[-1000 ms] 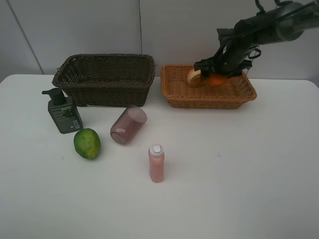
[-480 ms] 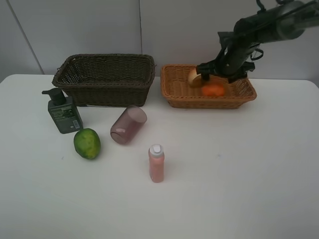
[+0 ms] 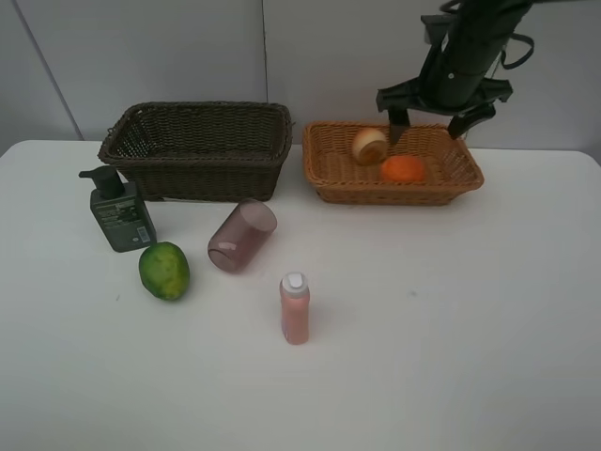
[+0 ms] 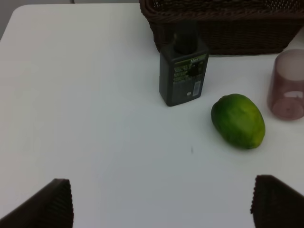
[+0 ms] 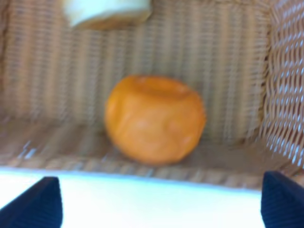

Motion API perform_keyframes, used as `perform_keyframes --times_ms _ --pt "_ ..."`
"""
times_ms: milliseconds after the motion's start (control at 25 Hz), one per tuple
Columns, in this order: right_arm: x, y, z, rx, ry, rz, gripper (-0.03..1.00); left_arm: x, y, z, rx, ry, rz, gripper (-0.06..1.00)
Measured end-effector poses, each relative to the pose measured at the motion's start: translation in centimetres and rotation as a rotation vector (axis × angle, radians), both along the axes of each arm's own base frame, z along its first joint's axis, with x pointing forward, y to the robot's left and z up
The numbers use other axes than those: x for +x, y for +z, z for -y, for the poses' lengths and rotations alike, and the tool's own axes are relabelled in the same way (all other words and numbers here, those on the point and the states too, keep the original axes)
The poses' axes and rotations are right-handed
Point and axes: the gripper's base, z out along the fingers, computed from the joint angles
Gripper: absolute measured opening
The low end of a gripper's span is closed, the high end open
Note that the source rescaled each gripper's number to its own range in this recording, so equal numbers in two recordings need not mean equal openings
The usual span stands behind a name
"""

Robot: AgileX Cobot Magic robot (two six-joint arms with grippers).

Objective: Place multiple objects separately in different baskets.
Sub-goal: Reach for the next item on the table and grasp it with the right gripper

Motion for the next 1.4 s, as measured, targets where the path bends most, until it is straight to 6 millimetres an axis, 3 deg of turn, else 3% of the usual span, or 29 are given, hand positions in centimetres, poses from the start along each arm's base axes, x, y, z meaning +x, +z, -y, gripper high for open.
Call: perform_keyframes --times_ms 320,600,760,920,1200,1400 --pt "-6.5 2.8 -7.3 0.028 0.112 -0.141 0.85 0.0 0.0 0.0 0.000 0.000 0.000 0.94" --pt "-10.6 3.5 -11.9 0.077 0.155 -0.196 0.86 0.0 0.0 0.0 0.001 0.001 0.000 0.94" --pt "-12.6 3.5 -14.2 0.089 0.168 -0.203 0.96 0.0 0.0 0.0 0.001 0.001 0.000 0.94" --pt "-14.5 2.6 -15.7 0.101 0.147 -0.229 1.00 0.0 0.0 0.0 0.001 0.001 0.000 0.94" --pt "-16.5 -1.0 -16.4 0.113 0.087 -0.255 1.00 0.0 0.0 0.0 0.001 0.001 0.000 0.94" --pt "-16.9 -3.0 -16.6 0.128 0.054 -0.252 1.00 0.0 0.0 0.0 0.001 0.001 0.000 0.94"
